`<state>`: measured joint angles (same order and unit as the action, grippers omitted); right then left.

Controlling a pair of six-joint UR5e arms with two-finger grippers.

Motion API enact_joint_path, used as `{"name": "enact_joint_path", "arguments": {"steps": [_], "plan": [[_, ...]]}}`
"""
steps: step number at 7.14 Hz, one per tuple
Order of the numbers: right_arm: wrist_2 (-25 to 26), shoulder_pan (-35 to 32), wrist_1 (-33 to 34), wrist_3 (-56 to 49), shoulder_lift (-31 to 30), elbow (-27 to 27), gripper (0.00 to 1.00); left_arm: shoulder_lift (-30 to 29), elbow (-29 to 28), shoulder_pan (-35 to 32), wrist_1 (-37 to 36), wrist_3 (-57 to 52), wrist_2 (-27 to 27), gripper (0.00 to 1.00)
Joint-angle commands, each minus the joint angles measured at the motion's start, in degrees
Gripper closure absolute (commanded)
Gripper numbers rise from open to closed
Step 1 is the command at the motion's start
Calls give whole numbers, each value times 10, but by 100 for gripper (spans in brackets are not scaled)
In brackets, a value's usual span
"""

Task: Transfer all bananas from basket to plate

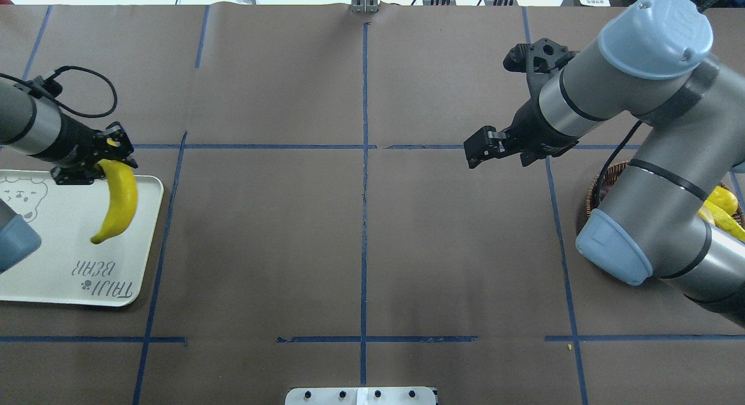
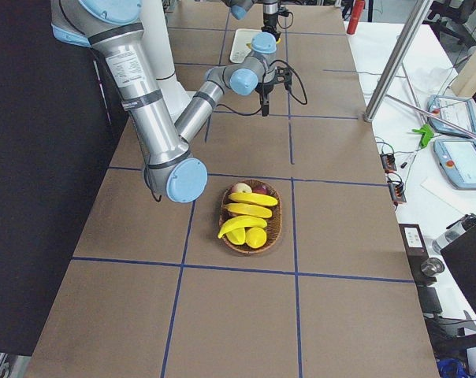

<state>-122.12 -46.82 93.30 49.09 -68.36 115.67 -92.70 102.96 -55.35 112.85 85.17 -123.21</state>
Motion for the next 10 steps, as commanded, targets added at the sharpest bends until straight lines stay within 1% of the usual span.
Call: {"name": "enact_joint_path", "arguments": {"steps": [1,2,3,4,5,6,7,8,9,10], "plan": [[-14,-43,7,-115,-60,6,1,67,-49,-74,25,-160,-1,100],[-15,-53,6,-143,-75,7,1,69,-109,-94,82,-178,-5,100],[-15,-57,5,-151,-80,8,1,67,-172,-96,163,-178,-9,99],[-15,-58,5,-151,-80,8,1,68,-184,-96,183,-178,-11,87],[-15,-60,5,-151,-82,9,1,69,-181,-98,187,-182,-39,1],[-15,-63,5,-152,-89,12,1,81,-178,-104,188,-202,-55,0],[-15,-77,7,-169,-126,35,1,87,-177,-154,183,-278,-101,0],[-18,-98,7,-220,-164,49,1,84,-172,-217,180,-324,-158,0],[-18,-111,0,-276,-200,50,1,81,-149,-224,180,-330,-168,0],[-15,-124,0,-334,-232,52,1,81,-136,-223,180,-329,-164,0]]}}
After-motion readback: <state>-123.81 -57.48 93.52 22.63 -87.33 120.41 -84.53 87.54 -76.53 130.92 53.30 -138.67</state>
